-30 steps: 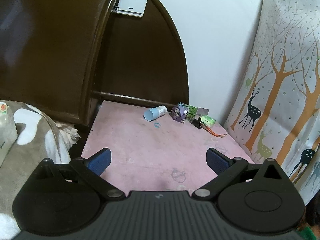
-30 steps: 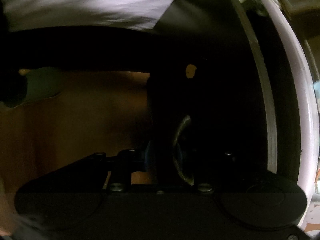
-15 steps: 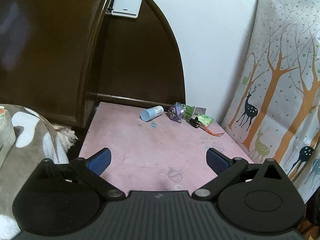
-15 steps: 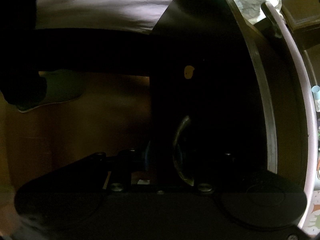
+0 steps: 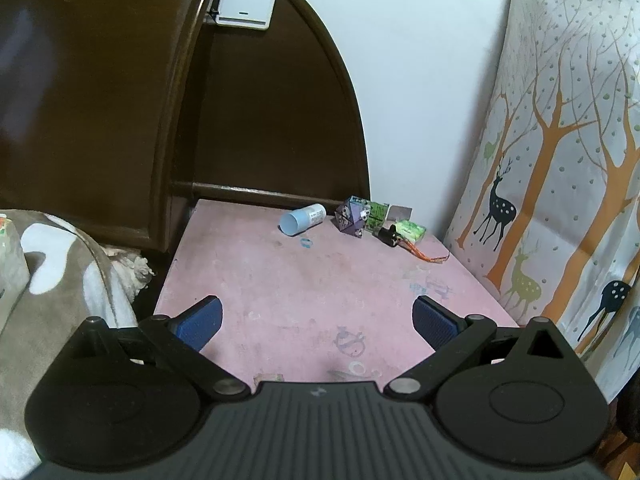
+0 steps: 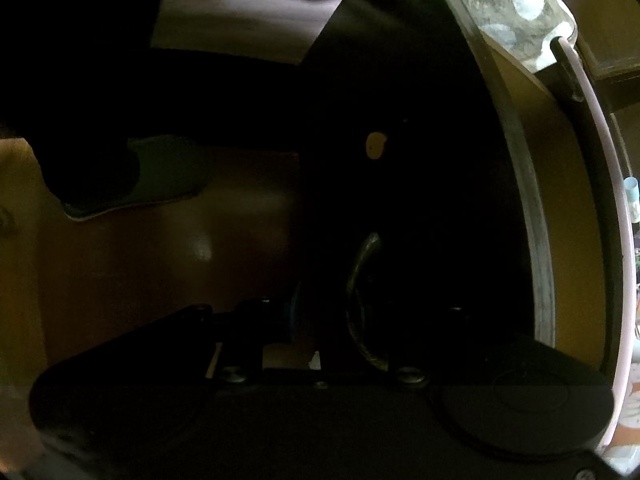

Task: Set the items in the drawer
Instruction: 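Pull the top drawer open with the right tool while the left tool approaches the tabletop items, then grasp the black charger with orange cable with the left tool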

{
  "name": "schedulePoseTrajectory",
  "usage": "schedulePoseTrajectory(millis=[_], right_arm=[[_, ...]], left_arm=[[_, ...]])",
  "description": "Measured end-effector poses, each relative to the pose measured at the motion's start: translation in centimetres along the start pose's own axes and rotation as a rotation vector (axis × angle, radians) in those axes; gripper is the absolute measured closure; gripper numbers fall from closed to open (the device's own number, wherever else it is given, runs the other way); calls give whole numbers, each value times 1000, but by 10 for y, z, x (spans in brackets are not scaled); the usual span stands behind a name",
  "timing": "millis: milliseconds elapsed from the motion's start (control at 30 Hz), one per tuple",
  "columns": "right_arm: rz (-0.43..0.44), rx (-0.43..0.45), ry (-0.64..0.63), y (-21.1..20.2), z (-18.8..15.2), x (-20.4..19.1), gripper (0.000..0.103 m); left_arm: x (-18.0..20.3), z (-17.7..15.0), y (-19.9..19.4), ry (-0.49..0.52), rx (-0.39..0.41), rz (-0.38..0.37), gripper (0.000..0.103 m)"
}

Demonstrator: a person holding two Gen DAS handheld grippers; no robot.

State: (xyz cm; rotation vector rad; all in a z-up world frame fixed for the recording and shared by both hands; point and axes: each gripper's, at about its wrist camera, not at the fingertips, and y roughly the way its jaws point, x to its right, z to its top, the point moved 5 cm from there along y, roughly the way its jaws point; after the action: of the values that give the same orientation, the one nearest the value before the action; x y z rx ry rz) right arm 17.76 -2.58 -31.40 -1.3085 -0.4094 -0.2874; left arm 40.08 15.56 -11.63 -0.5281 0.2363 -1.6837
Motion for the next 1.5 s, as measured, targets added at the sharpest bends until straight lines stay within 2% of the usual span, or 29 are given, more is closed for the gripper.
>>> schedulePoseTrajectory(millis=[233,300,367,467,600,800,933,1067,1300,1400,1500], right_arm=[[-32,40,4,8,-2,8,73],[-38,55,16,10,-3,8,66],[-45,69,32,15,-1,8,53],[-41,83,68,24,11,2,43],[-30,95,120,22,14,7,41],[-29,107,116,35,26,11,32],[-29,109,111,39,26,17,31],[-25,106,116,41,28,22,32],[-20,92,98,48,36,31,32],[-16,89,86,52,40,36,32],[-16,90,81,51,40,33,29]], left_arm=[[8,-9,14,27,-36,12,1],[13,-12,20,39,-48,20,1],[17,-14,26,51,-54,29,1],[23,-19,31,61,-36,53,1],[31,-28,41,47,-28,71,1],[65,-40,56,128,-76,69,1],[84,-44,75,62,-116,50,1],[107,-27,108,69,-130,60,1],[158,20,167,218,-97,51,1],[171,32,194,235,-95,41,1],[177,40,221,237,-110,48,10]])
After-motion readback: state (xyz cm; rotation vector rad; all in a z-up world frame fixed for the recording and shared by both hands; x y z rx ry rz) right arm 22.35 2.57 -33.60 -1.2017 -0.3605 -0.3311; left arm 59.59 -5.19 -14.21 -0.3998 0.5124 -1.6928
